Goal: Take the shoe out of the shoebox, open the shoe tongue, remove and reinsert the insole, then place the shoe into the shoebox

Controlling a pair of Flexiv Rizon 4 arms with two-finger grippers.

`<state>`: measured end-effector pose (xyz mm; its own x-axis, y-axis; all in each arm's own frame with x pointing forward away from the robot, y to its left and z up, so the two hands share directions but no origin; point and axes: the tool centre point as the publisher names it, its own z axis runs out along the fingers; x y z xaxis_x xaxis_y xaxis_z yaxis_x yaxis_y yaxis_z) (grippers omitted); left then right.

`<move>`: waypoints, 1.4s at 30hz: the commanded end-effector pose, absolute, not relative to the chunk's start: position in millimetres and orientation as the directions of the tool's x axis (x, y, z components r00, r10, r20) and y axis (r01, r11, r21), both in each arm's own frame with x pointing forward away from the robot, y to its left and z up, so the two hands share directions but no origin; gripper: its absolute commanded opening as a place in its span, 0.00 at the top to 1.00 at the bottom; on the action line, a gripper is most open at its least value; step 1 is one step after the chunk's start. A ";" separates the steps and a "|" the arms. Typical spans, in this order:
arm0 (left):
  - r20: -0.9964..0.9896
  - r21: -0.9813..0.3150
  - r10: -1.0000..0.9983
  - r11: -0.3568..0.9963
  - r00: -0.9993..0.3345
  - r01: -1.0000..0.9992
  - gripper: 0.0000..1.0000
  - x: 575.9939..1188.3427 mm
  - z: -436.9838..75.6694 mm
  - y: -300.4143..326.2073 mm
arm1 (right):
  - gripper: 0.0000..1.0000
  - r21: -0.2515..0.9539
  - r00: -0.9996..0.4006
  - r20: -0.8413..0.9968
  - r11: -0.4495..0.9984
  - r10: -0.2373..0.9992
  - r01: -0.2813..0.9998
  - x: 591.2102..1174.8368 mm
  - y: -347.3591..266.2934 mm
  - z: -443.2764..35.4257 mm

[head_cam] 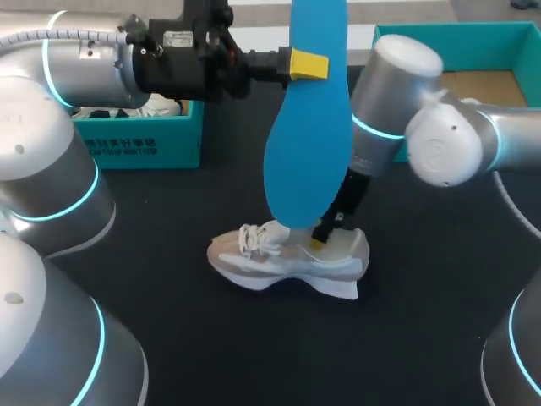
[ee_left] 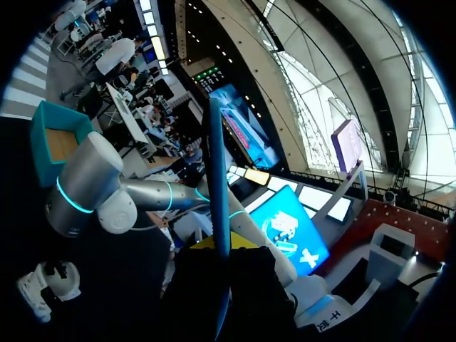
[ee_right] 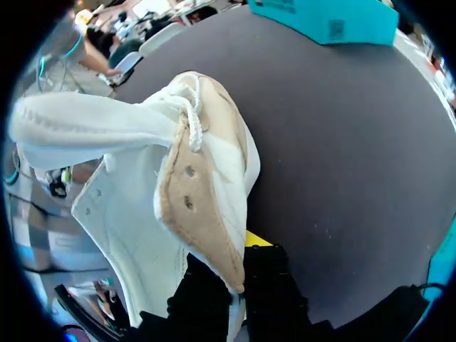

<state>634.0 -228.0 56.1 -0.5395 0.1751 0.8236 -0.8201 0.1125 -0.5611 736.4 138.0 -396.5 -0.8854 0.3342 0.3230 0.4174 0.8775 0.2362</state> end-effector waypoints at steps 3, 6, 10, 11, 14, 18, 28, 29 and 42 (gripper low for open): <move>0.824 -0.561 0.174 0.112 -0.539 -0.820 1.00 633.1 55.1 -228.1 | 1.00 0.143 -0.736 0.359 0.746 0.574 0.651 723.6 126.1 -378.9; 0.824 -0.561 0.174 0.112 -0.539 -0.820 1.00 633.1 55.1 -228.1 | 1.00 0.143 -0.736 0.359 0.746 0.574 0.651 723.6 126.1 -378.9; 0.824 -0.561 0.174 0.112 -0.539 -0.820 1.00 633.1 55.1 -228.1 | 1.00 0.143 -0.736 0.359 0.746 0.574 0.651 723.6 126.1 -378.9; 0.824 -0.561 0.174 0.112 -0.539 -0.820 1.00 633.1 55.1 -228.1 | 1.00 0.143 -0.736 0.359 0.746 0.574 0.651 723.6 126.1 -378.9; 0.824 -0.561 0.174 0.112 -0.539 -0.820 1.00 633.1 55.1 -228.1 | 1.00 0.178 -0.707 0.355 0.698 0.612 0.694 722.0 126.5 -378.5; 0.824 -0.561 0.174 0.112 -0.539 -0.820 1.00 633.1 55.1 -228.1 | 1.00 0.250 -0.575 0.268 0.521 0.773 0.816 718.4 129.0 -375.3; 0.824 -0.561 0.174 0.112 -0.539 -0.820 1.00 633.1 55.1 -228.1 | 1.00 0.296 -0.291 0.259 0.211 0.921 0.932 709.6 147.5 -376.8; 0.824 -0.561 0.174 0.112 -0.539 -0.820 1.00 633.1 55.1 -228.1 | 1.00 0.303 -0.279 0.258 0.197 0.925 0.932 709.4 149.5 -377.7; 0.824 -0.561 0.174 0.112 -0.539 -0.820 1.00 633.1 55.1 -228.1 | 1.00 0.328 -0.085 0.279 -0.012 0.957 0.945 718.6 151.0 -392.2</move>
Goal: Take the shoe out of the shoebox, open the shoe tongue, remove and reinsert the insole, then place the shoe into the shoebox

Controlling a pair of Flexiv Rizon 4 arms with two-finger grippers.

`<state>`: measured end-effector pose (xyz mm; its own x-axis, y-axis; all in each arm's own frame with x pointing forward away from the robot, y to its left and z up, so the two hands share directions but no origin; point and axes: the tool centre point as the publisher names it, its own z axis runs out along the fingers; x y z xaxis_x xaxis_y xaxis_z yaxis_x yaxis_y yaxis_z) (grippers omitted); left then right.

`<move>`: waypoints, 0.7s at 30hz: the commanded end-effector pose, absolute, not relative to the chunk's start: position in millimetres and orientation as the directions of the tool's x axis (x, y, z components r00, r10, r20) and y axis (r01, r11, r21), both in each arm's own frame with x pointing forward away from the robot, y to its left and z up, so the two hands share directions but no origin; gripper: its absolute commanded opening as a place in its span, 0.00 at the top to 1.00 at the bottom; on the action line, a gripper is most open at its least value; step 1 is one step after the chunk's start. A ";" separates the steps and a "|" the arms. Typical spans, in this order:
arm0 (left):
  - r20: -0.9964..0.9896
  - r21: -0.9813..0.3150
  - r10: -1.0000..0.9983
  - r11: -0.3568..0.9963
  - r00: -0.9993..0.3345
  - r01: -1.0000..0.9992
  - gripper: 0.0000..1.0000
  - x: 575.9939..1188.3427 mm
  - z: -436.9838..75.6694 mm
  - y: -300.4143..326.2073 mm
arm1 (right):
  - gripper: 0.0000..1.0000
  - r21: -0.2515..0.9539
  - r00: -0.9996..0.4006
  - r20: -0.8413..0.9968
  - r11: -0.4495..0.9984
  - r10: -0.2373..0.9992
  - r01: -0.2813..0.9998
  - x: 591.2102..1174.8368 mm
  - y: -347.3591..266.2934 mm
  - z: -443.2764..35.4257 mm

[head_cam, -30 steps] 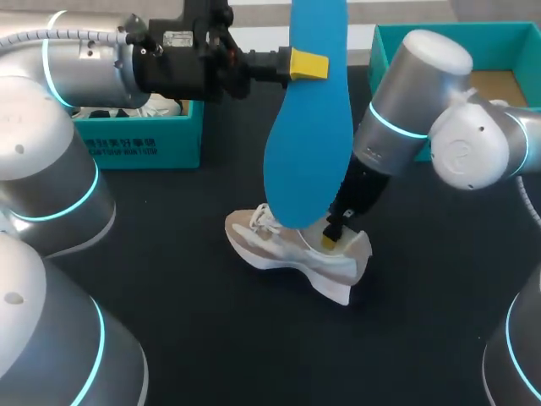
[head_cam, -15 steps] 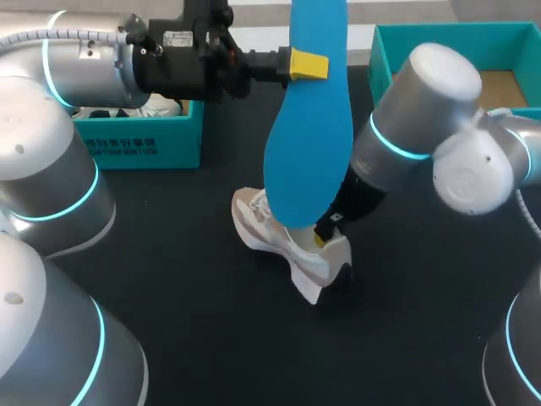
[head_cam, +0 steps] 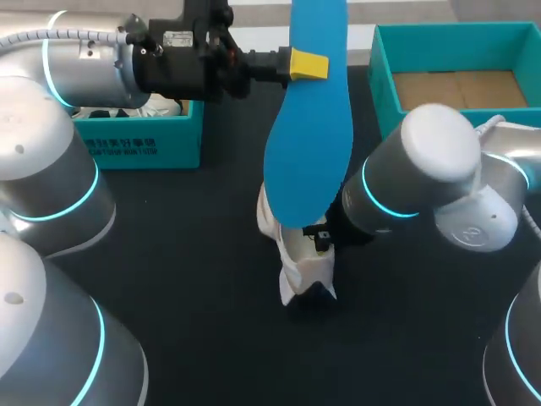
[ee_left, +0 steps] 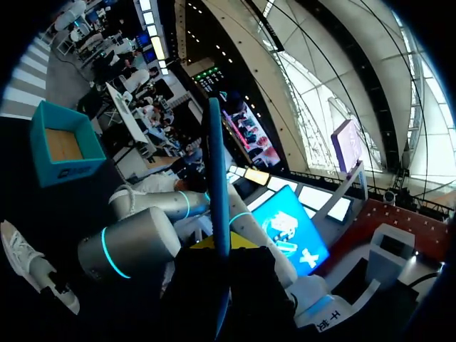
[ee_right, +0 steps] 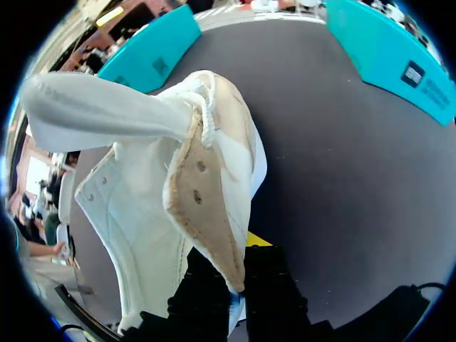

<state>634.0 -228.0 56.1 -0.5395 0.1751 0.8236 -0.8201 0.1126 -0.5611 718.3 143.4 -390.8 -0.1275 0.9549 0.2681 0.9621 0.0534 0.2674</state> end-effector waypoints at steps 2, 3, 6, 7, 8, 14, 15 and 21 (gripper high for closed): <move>0.824 -0.561 0.174 0.112 -0.539 -0.820 1.00 633.1 55.1 -228.1 | 1.00 0.320 -0.100 0.292 0.002 0.951 0.947 721.5 153.8 -394.1; 0.824 -0.561 0.174 0.112 -0.539 -0.820 1.00 633.1 55.1 -228.1 | 1.00 0.316 -0.104 0.293 0.007 0.950 0.949 722.6 155.1 -395.2; 0.824 -0.561 0.174 0.112 -0.539 -0.820 1.00 633.1 55.1 -228.1 | 1.00 0.309 -0.118 0.305 0.019 0.945 0.951 723.8 155.6 -400.8; 0.824 -0.561 0.174 0.112 -0.539 -0.820 1.00 633.1 55.1 -228.1 | 1.00 0.307 -0.121 0.308 0.022 0.944 0.952 723.7 155.7 -401.9; 0.824 -0.561 0.174 0.112 -0.539 -0.820 1.00 633.1 55.1 -228.1 | 1.00 0.306 -0.124 0.311 0.024 0.942 0.952 723.7 155.9 -403.0; 0.824 -0.561 0.174 0.112 -0.539 -0.820 1.00 633.1 55.1 -228.1 | 1.00 0.293 -0.124 0.326 0.025 0.937 0.956 723.8 158.4 -412.4; 0.824 -0.561 0.174 0.112 -0.539 -0.820 1.00 633.1 55.1 -228.1 | 1.00 0.280 -0.103 0.325 0.009 0.940 0.960 723.7 158.5 -415.3; 0.824 -0.561 0.174 0.112 -0.539 -0.820 1.00 633.1 55.1 -228.1 | 0.00 0.265 -0.068 0.364 -0.033 0.929 0.964 720.8 154.0 -422.5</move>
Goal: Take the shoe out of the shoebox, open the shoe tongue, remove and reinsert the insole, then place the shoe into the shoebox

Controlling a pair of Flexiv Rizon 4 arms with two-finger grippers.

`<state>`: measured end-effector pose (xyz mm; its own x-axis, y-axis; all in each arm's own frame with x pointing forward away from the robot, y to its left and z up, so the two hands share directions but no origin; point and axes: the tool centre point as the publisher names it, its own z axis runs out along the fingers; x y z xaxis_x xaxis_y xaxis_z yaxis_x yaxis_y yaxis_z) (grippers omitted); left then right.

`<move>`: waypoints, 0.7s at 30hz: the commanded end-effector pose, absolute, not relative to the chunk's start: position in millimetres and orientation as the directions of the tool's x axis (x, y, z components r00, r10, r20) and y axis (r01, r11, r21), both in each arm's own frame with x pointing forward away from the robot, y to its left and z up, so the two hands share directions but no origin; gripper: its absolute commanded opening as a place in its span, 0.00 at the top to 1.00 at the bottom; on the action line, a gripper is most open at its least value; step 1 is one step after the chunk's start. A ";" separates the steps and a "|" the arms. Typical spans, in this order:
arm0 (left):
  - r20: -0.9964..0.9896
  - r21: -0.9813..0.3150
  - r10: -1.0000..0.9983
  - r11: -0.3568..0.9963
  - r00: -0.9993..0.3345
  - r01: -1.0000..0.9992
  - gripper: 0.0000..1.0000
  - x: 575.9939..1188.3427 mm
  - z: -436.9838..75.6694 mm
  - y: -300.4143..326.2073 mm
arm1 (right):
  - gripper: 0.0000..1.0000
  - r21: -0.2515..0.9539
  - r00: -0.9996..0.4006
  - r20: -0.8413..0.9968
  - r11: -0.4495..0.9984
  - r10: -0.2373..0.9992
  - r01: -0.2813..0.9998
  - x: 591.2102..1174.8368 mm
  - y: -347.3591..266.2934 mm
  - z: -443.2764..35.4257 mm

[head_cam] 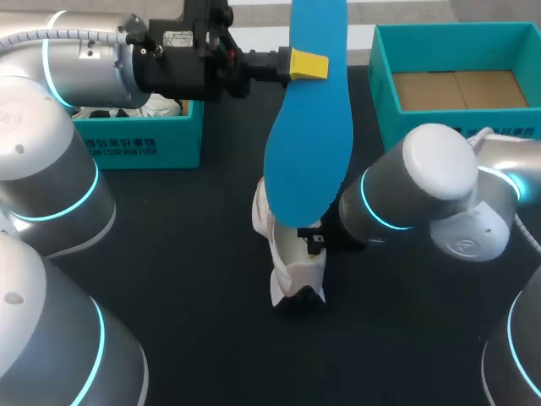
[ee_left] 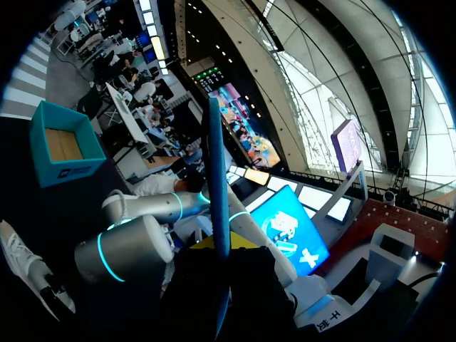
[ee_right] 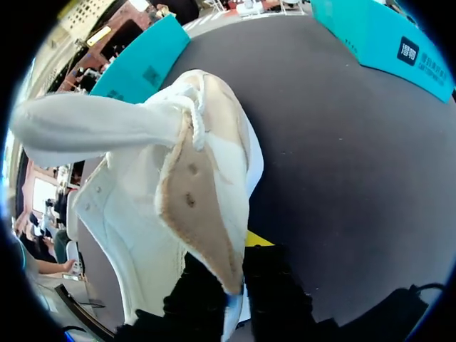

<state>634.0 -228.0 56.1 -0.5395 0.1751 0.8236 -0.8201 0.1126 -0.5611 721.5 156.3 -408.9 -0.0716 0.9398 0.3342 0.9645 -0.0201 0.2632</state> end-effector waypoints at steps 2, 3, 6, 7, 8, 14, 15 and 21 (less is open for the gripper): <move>0.824 -0.561 0.174 0.112 -0.539 -0.820 1.00 633.1 55.1 -228.1 | 0.00 0.283 -0.076 0.375 -0.036 0.924 0.959 718.3 152.5 -416.9; 0.824 -0.561 0.174 0.112 -0.539 -0.820 1.00 633.1 55.1 -228.1 | 0.00 0.292 -0.080 0.392 -0.041 0.917 0.955 717.0 151.9 -412.5; 0.824 -0.561 0.174 0.112 -0.539 -0.820 1.00 633.1 55.1 -228.1 | 0.00 0.299 -0.099 0.441 -0.042 0.892 0.953 713.7 148.1 -396.9; 0.824 -0.561 0.174 0.112 -0.539 -0.820 1.00 633.1 55.1 -228.1 | 0.00 0.303 -0.114 0.465 -0.037 0.878 0.952 712.9 146.5 -391.3; 0.824 -0.561 0.174 0.112 -0.539 -0.820 1.00 633.1 55.1 -228.1 | 0.00 0.300 -0.121 0.476 -0.031 0.871 0.953 712.1 144.5 -385.3; 0.824 -0.561 0.174 0.112 -0.539 -0.820 1.00 633.1 55.1 -228.1 | 0.00 0.266 -0.204 0.503 0.074 0.840 0.961 713.7 128.7 -348.4; 0.824 -0.561 0.174 0.112 -0.539 -0.820 1.00 633.1 55.1 -228.1 | 0.00 0.268 -0.220 0.512 0.089 0.831 0.959 714.9 127.1 -342.3; 0.824 -0.561 0.174 0.112 -0.539 -0.820 1.00 633.1 55.1 -228.1 | 0.00 0.277 -0.293 0.546 0.160 0.785 0.947 719.0 123.7 -323.7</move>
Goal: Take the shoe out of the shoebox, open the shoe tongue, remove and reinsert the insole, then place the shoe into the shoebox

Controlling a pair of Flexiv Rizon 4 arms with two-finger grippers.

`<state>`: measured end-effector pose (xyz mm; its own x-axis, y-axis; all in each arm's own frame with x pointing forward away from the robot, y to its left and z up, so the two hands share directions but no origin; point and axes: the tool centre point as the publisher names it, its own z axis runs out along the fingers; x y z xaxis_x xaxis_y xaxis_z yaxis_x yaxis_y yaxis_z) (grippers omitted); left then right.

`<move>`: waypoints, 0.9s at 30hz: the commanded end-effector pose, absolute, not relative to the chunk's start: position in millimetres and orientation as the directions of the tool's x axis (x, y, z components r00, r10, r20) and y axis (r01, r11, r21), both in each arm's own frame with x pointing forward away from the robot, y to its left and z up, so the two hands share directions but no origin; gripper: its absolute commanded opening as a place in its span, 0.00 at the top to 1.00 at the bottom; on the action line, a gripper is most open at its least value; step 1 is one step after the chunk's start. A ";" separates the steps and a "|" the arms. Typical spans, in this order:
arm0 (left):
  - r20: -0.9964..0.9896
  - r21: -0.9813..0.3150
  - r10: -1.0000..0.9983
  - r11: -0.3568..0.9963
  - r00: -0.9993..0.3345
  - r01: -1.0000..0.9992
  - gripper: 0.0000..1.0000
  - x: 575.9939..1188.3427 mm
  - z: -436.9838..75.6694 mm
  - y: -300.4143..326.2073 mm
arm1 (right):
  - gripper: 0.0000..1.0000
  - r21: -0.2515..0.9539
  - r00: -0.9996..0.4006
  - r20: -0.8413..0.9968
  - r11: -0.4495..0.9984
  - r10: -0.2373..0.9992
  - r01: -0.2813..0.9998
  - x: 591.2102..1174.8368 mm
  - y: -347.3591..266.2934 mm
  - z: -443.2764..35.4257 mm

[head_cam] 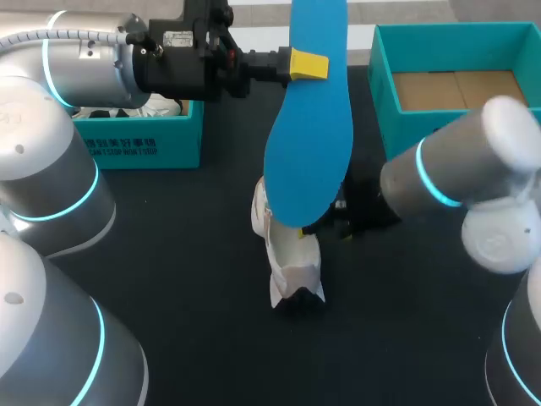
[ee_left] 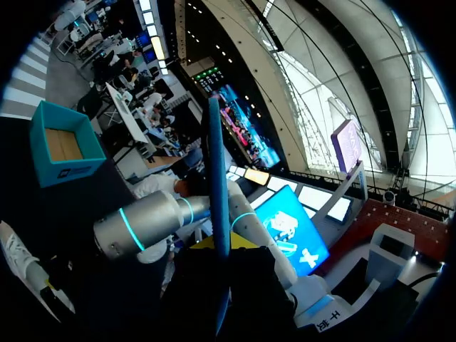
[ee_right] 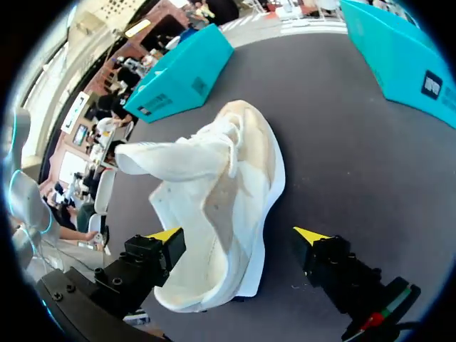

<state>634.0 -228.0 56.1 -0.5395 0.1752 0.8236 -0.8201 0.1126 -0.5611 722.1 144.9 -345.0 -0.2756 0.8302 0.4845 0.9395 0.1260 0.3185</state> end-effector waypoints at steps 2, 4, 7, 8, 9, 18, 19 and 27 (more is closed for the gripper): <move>0.824 -0.561 0.174 0.112 -0.539 -0.820 1.00 633.1 55.1 -228.1 | 0.00 0.277 -0.293 0.546 0.160 0.785 0.947 719.0 123.7 -323.7; 0.824 -0.561 0.174 0.112 -0.539 -0.820 1.00 633.1 55.1 -228.1 | 0.00 0.277 -0.293 0.546 0.160 0.785 0.947 719.0 123.7 -323.7; 0.824 -0.561 0.174 0.112 -0.539 -0.820 1.00 633.1 55.1 -228.1 | 0.00 0.277 -0.293 0.546 0.160 0.785 0.947 719.0 123.7 -323.7; 0.824 -0.561 0.174 0.112 -0.539 -0.820 1.00 633.1 55.1 -228.1 | 0.00 0.277 -0.293 0.546 0.160 0.785 0.947 719.0 123.7 -323.7; 0.824 -0.561 0.174 0.112 -0.539 -0.820 1.00 633.1 55.1 -228.1 | 0.00 0.277 -0.293 0.546 0.160 0.785 0.947 719.0 123.7 -323.7; 0.824 -0.561 0.174 0.112 -0.539 -0.820 1.00 633.1 55.1 -228.1 | 0.00 0.327 -0.257 0.733 0.005 0.629 0.945 725.7 119.6 -301.1; 0.824 -0.561 0.174 0.112 -0.539 -0.820 1.00 633.1 55.1 -228.1 | 0.00 0.324 -0.269 0.751 0.017 0.603 0.946 726.3 119.6 -296.7; 0.824 -0.561 0.174 0.112 -0.539 -0.820 1.00 633.1 55.1 -228.1 | 0.00 0.299 -0.280 0.876 0.012 0.393 0.954 731.2 121.6 -261.1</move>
